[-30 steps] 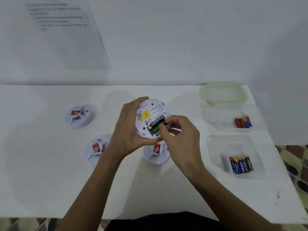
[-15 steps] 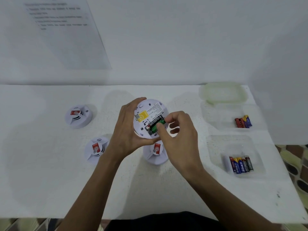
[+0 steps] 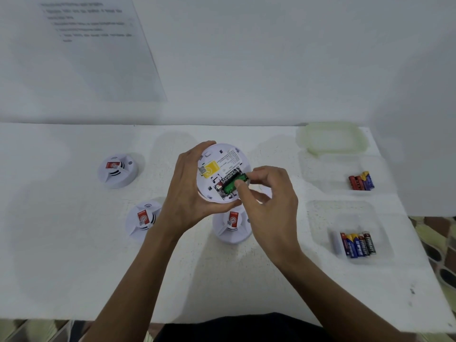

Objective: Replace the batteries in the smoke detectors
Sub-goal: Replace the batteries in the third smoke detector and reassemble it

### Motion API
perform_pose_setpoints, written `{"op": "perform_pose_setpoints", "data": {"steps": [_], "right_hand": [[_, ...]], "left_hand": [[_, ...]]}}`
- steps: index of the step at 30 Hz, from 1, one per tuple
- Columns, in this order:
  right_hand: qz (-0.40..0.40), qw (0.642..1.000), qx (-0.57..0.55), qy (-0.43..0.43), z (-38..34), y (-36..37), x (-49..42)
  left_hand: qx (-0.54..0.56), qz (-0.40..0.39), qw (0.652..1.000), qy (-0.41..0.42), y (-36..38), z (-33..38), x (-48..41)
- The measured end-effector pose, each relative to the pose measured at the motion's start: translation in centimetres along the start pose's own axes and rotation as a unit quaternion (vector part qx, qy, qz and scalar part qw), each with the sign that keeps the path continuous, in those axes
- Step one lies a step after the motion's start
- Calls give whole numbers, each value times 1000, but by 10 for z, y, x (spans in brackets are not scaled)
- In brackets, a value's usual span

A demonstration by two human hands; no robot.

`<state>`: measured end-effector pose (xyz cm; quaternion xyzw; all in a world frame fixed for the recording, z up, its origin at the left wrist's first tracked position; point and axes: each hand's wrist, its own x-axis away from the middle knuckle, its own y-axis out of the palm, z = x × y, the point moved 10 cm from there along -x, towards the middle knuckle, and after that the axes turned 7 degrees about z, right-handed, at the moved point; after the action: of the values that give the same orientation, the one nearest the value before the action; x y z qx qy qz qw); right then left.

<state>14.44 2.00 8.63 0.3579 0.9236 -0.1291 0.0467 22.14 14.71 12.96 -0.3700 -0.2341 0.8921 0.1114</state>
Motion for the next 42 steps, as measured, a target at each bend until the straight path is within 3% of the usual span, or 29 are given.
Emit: {"op": "perform_pose_setpoints", "data": {"steps": [4,9,17,20,23,26,31,38,42], "right_hand": [[-10,999,-42,0,2,3,3],[-9,998,0,-59,1,8,7],[-30,997,18,-69,-6,7,-4],[-64,993,67,-78,-7,11,-7],[-118,977,104,-142,-19,18,-8],[-218,939,125,-233,-34,32,-7],[-354,829,216,-374,-53,50,-1],[-409,713,321,-471,-64,62,6],[-437,684,328,-483,-64,65,14]], "left_hand": [[16,0,1000,-18,-1,0,-2],[16,-19,996,-90,6,-30,10],[15,-20,996,-87,8,-38,13],[15,-26,996,-80,9,-38,14],[24,-44,995,-84,12,-37,17],[20,-65,994,-89,13,-34,16],[45,-123,985,-109,20,-28,14],[43,-138,981,-129,19,-36,20],[58,-135,981,-127,22,-31,25]]}}
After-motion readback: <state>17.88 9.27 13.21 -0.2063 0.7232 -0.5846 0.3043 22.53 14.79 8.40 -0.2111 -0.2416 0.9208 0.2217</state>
